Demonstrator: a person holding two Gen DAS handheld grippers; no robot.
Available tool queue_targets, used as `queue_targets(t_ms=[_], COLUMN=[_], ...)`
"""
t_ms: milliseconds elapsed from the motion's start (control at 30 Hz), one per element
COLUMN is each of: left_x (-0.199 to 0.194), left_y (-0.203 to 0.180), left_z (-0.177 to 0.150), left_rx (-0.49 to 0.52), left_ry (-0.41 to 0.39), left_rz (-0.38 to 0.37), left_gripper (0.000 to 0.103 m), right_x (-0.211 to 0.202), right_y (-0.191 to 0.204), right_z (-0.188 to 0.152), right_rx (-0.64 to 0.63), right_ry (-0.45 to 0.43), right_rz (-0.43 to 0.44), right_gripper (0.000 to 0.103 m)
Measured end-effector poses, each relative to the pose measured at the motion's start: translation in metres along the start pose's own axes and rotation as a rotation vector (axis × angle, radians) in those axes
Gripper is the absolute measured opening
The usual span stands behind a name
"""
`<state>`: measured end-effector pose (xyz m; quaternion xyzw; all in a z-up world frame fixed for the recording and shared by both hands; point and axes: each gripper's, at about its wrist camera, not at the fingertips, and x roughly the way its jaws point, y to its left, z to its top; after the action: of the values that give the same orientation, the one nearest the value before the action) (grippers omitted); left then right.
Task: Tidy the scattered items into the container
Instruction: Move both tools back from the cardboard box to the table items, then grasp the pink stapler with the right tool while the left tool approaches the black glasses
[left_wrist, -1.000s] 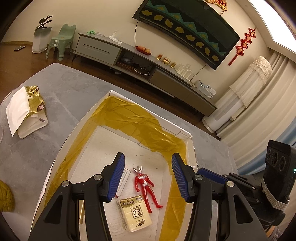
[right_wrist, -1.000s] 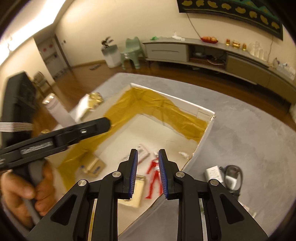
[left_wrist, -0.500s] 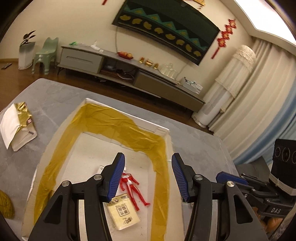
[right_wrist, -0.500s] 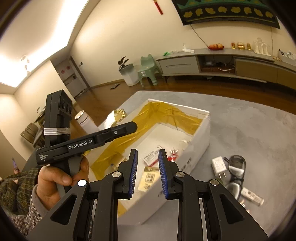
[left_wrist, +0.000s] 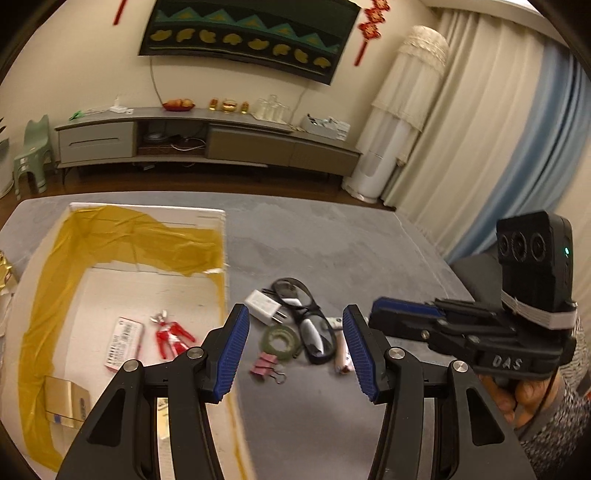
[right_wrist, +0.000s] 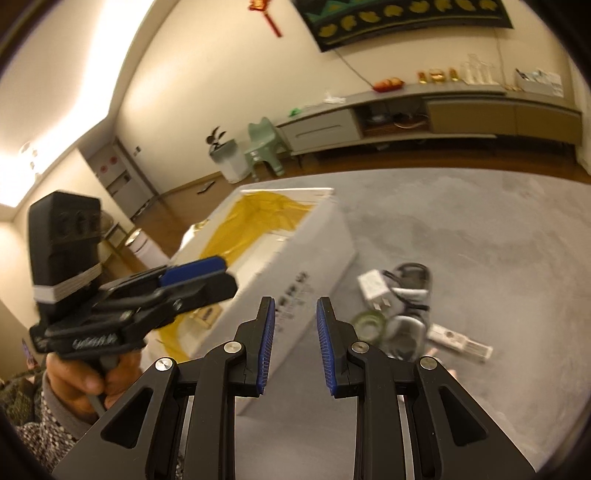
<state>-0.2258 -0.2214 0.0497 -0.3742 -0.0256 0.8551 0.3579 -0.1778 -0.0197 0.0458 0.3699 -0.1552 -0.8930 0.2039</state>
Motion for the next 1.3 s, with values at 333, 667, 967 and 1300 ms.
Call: queue_targets(t_ms=[333, 667, 967, 1300], left_x=[0.038, 0.086, 0.101, 0.120], left_y=[-0.042, -0.053, -0.039, -0.030], left_z=[-0.011, -0.027, -0.028, -0.038], left_rx=[0.058, 0.039, -0.005, -0.013], left_ry=[0.087, 0.173, 0.168, 0.209], left_rz=[-0.015, 0.056, 0.140, 0.160], left_gripper=[0.054, 0.054, 0.054, 0.054], right_x=[-0.019, 0.013, 0.036, 0.057], right_y=[-0.048, -0.097, -0.115, -0.111], right_z=[-0.010, -0.036, -0.064, -0.070], right_rx=[0.083, 0.178, 0.273, 0.270], right_ry=[0.002, 0.114, 0.161, 0.144], right_rz=[-0.111, -0.258, -0.236, -0.253], right_gripper=[0.027, 0.035, 0.047, 0.052])
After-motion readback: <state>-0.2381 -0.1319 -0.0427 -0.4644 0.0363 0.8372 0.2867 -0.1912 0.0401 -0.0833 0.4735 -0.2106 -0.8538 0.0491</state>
